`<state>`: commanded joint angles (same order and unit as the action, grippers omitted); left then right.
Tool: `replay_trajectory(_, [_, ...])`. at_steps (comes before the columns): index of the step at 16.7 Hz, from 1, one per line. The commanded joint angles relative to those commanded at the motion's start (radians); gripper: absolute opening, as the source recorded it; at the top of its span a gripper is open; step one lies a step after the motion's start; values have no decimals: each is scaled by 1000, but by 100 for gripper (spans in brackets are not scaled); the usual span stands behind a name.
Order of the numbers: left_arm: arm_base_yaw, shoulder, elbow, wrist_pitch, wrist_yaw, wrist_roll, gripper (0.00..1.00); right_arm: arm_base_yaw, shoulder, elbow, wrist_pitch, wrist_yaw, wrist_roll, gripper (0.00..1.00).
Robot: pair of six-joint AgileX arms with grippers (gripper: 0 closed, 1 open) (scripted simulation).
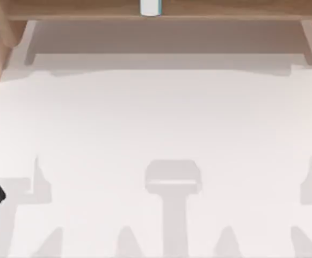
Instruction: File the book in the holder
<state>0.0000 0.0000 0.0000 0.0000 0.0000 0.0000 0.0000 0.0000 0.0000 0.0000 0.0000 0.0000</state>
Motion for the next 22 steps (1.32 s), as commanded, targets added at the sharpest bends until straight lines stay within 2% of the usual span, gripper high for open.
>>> replay_trajectory(5, [-23, 62, 54, 28, -23, 1, 100, 0, 0, 0, 0, 0, 0, 100])
replay_trajectory(9, [-101, 292, 231, 121, -96, 4, 100, 0, 0, 0, 0, 0, 0, 100])
replay_trajectory(22, [-478, 1661, 1095, 580, -449, 11, 100, 0, 0, 0, 0, 0, 0, 100])
